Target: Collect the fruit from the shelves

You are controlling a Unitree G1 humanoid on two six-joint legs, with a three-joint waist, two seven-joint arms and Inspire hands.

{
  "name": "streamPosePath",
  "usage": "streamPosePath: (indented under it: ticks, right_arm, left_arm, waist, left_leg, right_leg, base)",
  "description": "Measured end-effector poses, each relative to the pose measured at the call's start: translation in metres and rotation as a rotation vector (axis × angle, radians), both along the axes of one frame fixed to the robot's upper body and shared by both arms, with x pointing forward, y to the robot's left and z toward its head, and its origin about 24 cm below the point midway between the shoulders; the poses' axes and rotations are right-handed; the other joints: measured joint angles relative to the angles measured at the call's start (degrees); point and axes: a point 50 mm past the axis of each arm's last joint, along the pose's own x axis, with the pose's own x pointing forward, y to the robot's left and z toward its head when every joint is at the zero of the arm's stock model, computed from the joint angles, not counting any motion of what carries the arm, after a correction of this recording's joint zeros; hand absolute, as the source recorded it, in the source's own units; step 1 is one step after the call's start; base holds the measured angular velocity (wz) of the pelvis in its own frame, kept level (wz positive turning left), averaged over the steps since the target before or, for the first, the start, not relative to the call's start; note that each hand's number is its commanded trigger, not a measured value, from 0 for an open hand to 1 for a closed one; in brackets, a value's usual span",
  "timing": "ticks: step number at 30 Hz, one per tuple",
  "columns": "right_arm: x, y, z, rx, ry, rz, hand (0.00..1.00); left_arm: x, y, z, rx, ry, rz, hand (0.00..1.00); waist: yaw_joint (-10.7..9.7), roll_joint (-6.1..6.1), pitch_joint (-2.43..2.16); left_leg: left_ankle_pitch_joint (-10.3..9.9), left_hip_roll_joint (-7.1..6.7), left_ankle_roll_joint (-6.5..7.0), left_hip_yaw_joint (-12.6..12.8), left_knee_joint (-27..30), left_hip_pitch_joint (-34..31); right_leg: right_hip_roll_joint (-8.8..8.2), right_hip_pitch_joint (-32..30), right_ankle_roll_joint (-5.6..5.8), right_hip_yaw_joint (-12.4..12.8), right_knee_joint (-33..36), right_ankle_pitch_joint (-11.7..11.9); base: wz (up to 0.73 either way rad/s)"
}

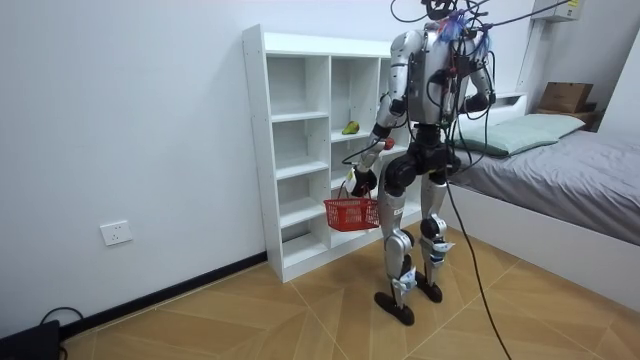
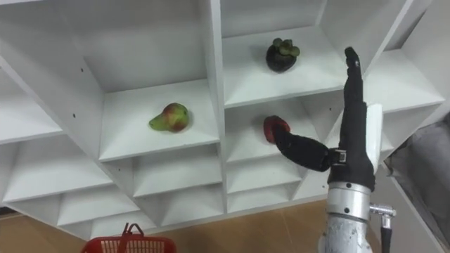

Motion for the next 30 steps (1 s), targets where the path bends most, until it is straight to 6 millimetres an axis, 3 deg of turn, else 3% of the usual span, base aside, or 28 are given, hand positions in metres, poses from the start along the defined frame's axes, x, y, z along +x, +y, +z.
streamPosePath:
  ticks: [4, 8, 11, 21, 24, 30]
  right_arm:
    - [0.006, 0.0, 0.005, 0.046, -0.024, 0.005, 0.0]
    - [0.011, -0.006, 0.011, 0.057, -0.042, 0.016, 0.0]
    - [0.017, -0.01, 0.019, 0.053, -0.081, 0.01, 0.0]
    - [0.037, -0.028, 0.023, -0.014, -0.077, 0.004, 0.0]
    - [0.044, -0.043, 0.028, -0.021, -0.071, -0.009, 0.0]
    - [0.047, -0.046, 0.032, -0.021, -0.065, 0.007, 0.0]
  left_arm:
    - [0.0, 0.0, 0.0, -0.001, 0.001, 0.001, 1.0]
    - [0.0, 0.003, 0.001, -0.002, 0.003, -0.007, 1.0]
    - [0.001, 0.006, 0.002, 0.008, 0.0, -0.011, 1.0]
    - [0.004, 0.019, 0.007, 0.043, -0.016, -0.004, 1.0]
    - [0.002, 0.024, 0.007, 0.048, -0.006, 0.035, 1.0]
    - [0.0, 0.028, 0.007, 0.054, -0.004, 0.061, 1.0]
  waist:
    - [0.01, -0.89, 0.1]
    - [-0.01, -2.32, -0.14]
    - [-0.05, -2.85, 0.08]
    - [-0.12, -3.39, 0.51]
    - [0.43, -4.12, 0.34]
    - [0.42, -4.26, 0.31]
  left_leg:
    - [0.0, 0.02, 0.0, -0.17, 0.01, -0.13]
    - [0.0, 0.01, 0.0, -0.28, 0.01, -0.13]
    - [0.0, 0.02, 0.0, -0.28, 0.05, -0.06]
    - [0.0, 0.0, 0.0, -2.07, 0.31, -0.49]
    - [0.01, -0.02, 0.0, -2.12, 0.38, -0.67]
    - [0.01, -0.03, 0.01, -2.35, 0.39, -0.77]
  right_leg:
    - [-0.01, 0.01, 0.0, -0.53, -0.02, 0.0]
    - [-0.07, 0.14, 0.0, -0.94, -0.18, 0.0]
    - [-0.08, 0.31, -0.02, -0.99, -0.17, 0.01]
    - [-0.29, 0.57, -0.07, -2.71, -0.17, -0.01]
    - [-0.34, 0.5, -0.07, -2.86, -0.18, -0.01]
    - [-0.37, 0.56, -0.07, -3.06, -0.15, -0.01]
  base:
    - [0.02]
    - [0.01]
    - [0.0]
    - [0.07]
    - [0.04]
    - [0.01]
